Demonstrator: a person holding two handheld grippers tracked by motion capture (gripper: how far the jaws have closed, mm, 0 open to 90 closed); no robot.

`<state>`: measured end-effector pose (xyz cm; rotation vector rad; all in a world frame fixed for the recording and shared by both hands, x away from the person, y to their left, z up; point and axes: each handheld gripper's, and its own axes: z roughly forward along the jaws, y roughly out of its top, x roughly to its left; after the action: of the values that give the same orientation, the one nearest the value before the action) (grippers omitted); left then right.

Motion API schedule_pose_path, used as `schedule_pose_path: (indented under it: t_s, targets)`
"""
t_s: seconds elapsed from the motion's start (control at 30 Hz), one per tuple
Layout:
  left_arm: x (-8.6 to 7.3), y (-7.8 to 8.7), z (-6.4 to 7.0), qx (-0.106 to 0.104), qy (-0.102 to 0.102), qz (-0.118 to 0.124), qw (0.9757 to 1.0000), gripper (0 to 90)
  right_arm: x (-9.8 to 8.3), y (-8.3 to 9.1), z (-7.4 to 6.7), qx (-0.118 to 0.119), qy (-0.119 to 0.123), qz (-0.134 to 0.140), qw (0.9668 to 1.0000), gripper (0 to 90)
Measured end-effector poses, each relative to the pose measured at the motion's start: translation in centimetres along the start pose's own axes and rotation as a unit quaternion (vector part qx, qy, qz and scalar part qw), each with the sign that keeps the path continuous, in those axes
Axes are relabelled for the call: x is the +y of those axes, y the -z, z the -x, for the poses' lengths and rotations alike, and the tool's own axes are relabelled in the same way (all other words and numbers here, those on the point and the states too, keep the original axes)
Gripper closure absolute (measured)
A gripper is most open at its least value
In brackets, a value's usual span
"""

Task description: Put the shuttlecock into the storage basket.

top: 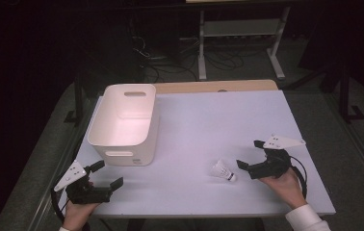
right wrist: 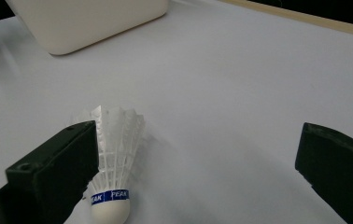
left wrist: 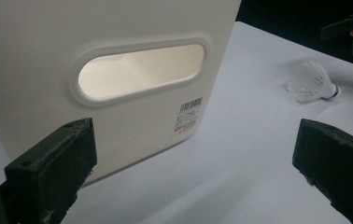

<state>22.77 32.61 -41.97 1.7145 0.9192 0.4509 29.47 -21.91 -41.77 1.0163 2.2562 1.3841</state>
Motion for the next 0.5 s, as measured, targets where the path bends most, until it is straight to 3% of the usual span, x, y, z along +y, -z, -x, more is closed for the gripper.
schedule_pose_path:
  t_s: [0.5]
  targets:
    - [0.00, -0.03, 0.08, -0.002, 0.002, 0.001, 1.0000, 0.0, -0.01, -0.41, -0.39, 0.012, 0.008, -0.018, 0.9997, 0.0]
